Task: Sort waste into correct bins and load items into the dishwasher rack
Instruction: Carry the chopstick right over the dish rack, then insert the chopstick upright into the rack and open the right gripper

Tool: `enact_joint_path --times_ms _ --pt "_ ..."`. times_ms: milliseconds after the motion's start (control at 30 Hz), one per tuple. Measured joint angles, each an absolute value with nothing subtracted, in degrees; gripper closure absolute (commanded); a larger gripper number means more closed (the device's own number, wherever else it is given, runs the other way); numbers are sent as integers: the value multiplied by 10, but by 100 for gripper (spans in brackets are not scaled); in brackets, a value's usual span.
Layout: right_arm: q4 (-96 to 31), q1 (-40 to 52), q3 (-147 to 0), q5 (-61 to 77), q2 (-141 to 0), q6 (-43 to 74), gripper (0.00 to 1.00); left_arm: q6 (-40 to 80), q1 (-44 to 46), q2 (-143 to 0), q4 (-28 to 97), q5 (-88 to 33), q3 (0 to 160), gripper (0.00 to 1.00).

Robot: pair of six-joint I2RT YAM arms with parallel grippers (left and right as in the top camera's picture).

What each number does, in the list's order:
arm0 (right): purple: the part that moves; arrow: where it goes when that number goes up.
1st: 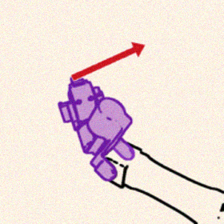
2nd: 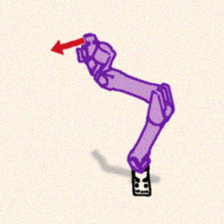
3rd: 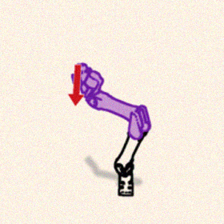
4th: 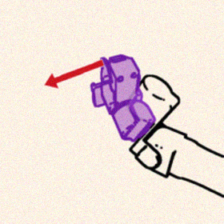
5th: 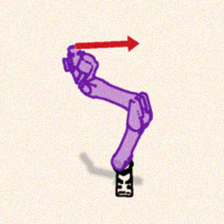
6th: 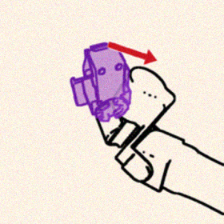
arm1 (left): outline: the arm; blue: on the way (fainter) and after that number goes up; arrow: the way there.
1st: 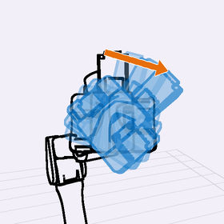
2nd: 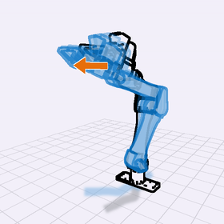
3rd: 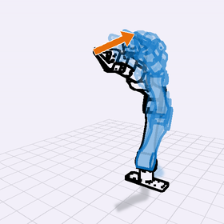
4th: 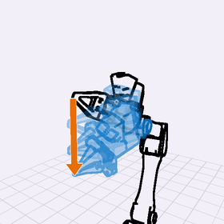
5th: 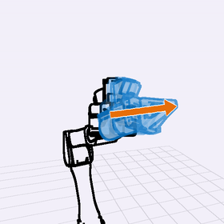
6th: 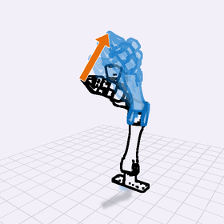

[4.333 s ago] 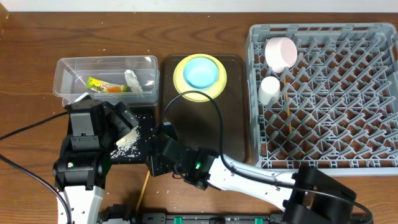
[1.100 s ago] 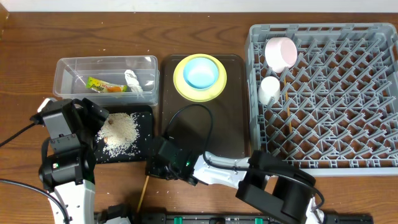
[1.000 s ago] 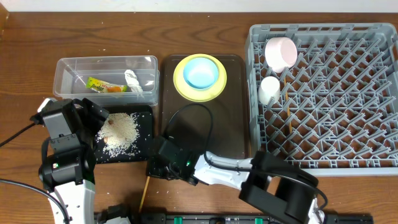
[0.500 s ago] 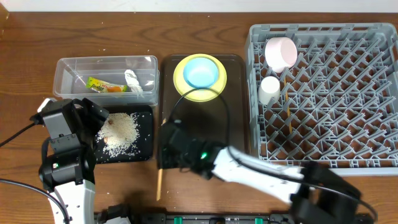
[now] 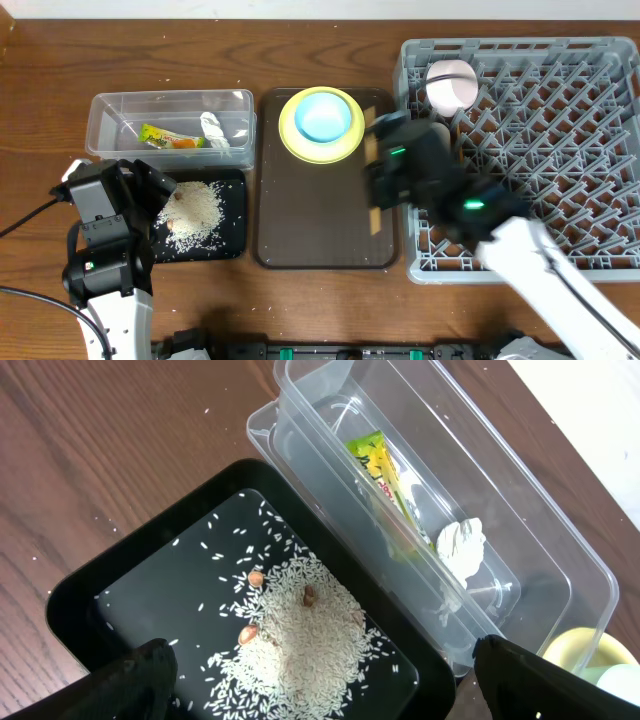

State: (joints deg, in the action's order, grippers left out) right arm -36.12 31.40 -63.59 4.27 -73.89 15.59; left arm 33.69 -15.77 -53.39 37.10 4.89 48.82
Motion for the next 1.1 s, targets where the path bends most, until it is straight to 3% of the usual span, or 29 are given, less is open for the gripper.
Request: enact_joint_path --times_ms 200,433,1000,1100 --pt "-405 165 -636 35 -694 64 99 337 -158 -534 371 49 488 2" --pt "-432 52 -636 31 -718 11 99 337 -158 -534 371 49 488 2" --pt "-423 26 -636 -5 -802 -50 99 337 -158 -534 371 49 488 2" --pt "-409 26 -636 -19 -822 -47 94 337 -158 -534 371 49 488 2"
